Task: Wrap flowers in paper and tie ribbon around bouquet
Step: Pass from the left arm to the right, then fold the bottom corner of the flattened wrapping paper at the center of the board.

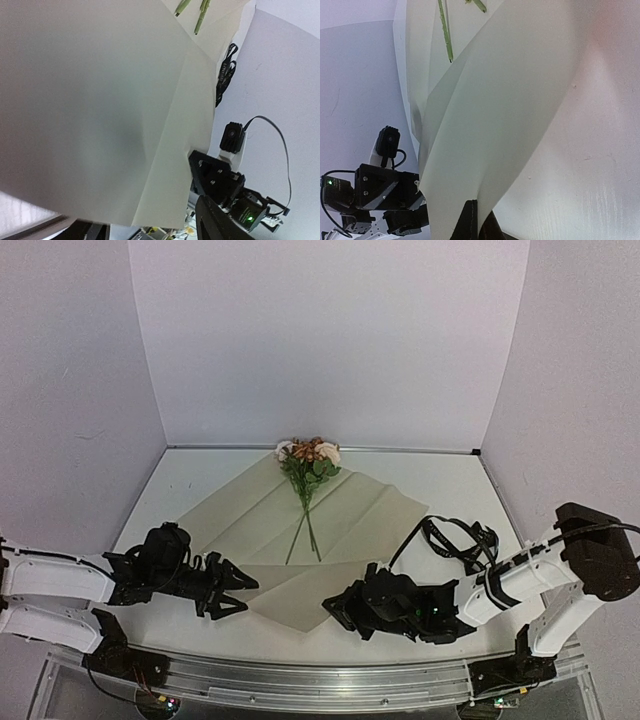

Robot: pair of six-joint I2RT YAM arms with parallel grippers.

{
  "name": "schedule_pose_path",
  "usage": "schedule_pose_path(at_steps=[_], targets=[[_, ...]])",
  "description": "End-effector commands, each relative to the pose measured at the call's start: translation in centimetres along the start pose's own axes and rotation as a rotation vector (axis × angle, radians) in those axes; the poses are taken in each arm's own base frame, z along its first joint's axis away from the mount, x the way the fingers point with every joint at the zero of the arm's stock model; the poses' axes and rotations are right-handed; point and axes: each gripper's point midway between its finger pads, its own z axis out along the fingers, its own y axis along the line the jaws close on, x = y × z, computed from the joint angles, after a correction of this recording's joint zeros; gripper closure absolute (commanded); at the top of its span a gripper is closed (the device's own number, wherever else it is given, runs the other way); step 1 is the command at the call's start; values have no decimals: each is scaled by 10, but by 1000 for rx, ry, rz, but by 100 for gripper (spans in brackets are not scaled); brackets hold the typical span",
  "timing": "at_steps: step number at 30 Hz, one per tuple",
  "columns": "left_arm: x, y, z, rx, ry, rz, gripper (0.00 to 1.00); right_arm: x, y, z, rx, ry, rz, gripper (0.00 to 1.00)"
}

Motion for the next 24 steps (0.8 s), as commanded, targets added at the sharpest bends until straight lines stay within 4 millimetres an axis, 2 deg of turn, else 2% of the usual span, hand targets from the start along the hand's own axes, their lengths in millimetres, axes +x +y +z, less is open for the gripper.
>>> schedule_pose_path(at_steps=[1, 5, 9, 13, 15, 17, 20, 24], targets=[[8, 2, -19, -132, 2, 157, 38, 0, -4, -2, 19, 9, 39, 100], [3, -15, -32, -201, -44, 276, 40, -7, 8, -9, 23, -19, 65, 100], [-8, -68, -46, -171, -131, 416, 42, -39, 31, -17, 34, -106, 99, 100], [-30, -118, -67, -155, -240, 512, 42, -67, 60, -16, 57, -164, 144, 100], [-46, -136, -74, -147, -258, 526, 42, -81, 79, -10, 39, -171, 194, 100], [-60, -148, -81, -124, -263, 531, 43, -96, 90, -3, 32, -176, 242, 100], [-76, -164, -82, -120, -272, 555, 44, -119, 114, 7, 0, -180, 281, 100], [-90, -178, -74, -117, -264, 586, 46, -146, 118, 31, 12, -186, 326, 100]])
